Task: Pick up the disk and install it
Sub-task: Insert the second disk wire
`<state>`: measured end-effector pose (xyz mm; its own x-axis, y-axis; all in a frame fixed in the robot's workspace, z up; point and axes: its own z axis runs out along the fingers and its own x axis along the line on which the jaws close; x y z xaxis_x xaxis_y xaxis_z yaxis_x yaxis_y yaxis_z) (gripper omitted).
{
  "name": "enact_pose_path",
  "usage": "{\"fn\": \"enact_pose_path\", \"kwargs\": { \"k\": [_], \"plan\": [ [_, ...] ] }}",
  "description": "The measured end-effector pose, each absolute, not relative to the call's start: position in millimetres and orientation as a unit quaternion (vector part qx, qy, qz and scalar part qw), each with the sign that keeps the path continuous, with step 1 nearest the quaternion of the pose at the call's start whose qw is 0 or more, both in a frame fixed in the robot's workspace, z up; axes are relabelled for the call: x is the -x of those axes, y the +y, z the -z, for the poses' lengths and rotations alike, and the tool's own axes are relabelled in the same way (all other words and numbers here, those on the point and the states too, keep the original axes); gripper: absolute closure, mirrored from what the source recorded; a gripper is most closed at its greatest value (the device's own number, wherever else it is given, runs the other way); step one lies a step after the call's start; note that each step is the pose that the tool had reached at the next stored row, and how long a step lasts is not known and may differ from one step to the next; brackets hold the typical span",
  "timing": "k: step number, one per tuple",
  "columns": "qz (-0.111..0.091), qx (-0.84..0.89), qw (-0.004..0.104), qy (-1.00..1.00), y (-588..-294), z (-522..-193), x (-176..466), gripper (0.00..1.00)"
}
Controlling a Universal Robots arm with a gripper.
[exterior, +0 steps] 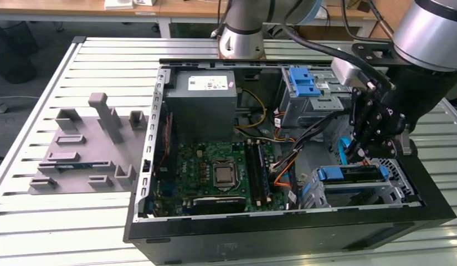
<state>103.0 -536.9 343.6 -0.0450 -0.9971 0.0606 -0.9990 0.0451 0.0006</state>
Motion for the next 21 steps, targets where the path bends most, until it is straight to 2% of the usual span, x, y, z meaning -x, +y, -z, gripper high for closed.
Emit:
{"fn": "enact_pose_path", "kwargs": {
  "k": [7,14,21],
  "plan": [
    [-0.02,-0.691,0.021,-0.723,-545,-341,-103,0.84],
    [-0.008,-0.692,0.004,-0.722,-552,-337,-103,0.84],
    [-0.007,-0.692,0.002,-0.722,-554,-335,-103,0.84]
  ]
}}
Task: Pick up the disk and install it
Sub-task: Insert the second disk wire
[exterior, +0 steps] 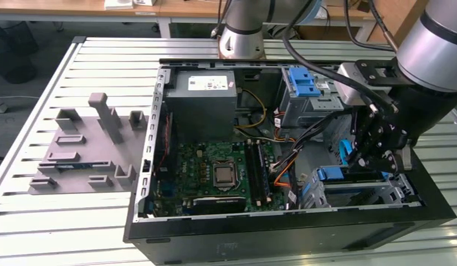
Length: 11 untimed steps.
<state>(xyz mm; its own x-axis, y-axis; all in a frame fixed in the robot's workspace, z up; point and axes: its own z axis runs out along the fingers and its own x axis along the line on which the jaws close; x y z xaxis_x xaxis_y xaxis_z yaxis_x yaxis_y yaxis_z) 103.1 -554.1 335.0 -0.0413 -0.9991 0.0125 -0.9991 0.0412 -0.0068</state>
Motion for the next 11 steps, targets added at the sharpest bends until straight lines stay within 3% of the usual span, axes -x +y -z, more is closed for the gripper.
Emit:
{"fn": "enact_pose_path", "kwargs": {
  "k": [11],
  "plan": [
    [-0.007,-0.693,0.002,-0.721,-554.1,-333.9,-105.3,0.84]
  ]
}}
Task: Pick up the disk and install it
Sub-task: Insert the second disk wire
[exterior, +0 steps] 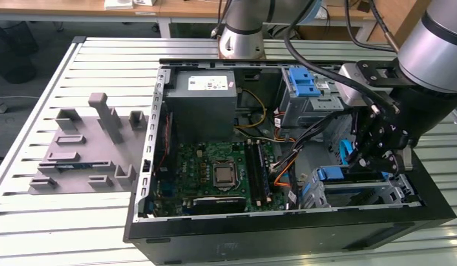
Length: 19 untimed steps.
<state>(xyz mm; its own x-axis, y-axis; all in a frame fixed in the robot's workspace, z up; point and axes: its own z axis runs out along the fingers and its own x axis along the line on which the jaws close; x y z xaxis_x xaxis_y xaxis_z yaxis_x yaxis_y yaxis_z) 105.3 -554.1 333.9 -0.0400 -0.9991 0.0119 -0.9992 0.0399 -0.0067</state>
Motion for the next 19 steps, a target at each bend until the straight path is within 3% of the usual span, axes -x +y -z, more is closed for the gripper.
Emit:
{"fn": "enact_pose_path", "kwargs": {
  "k": [19],
  "plan": [
    [-0.006,-0.693,0.002,-0.721,-554.1,-334.9,-104.5,0.84]
  ]
}}
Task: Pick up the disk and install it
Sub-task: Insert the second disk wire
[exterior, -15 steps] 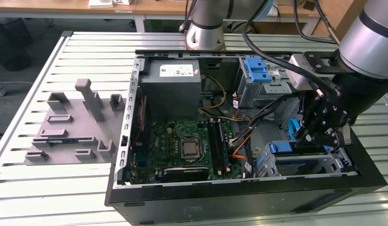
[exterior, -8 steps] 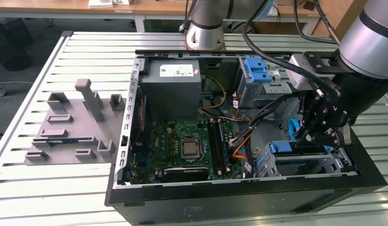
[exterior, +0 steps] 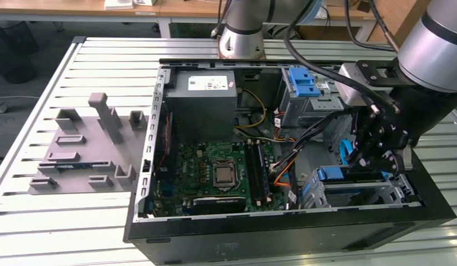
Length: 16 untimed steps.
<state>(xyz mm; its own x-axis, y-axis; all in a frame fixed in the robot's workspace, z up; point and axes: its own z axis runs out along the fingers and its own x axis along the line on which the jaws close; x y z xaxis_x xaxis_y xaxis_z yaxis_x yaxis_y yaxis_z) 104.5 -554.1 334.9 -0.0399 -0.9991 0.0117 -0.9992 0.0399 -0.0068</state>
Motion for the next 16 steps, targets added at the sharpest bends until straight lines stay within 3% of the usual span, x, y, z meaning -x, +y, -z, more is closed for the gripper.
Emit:
{"fn": "enact_pose_path", "kwargs": {
  "k": [16],
  "plan": [
    [-0.007,-0.697,0.002,-0.717,-554.6,-333.5,-107.3,0.84]
  ]
}}
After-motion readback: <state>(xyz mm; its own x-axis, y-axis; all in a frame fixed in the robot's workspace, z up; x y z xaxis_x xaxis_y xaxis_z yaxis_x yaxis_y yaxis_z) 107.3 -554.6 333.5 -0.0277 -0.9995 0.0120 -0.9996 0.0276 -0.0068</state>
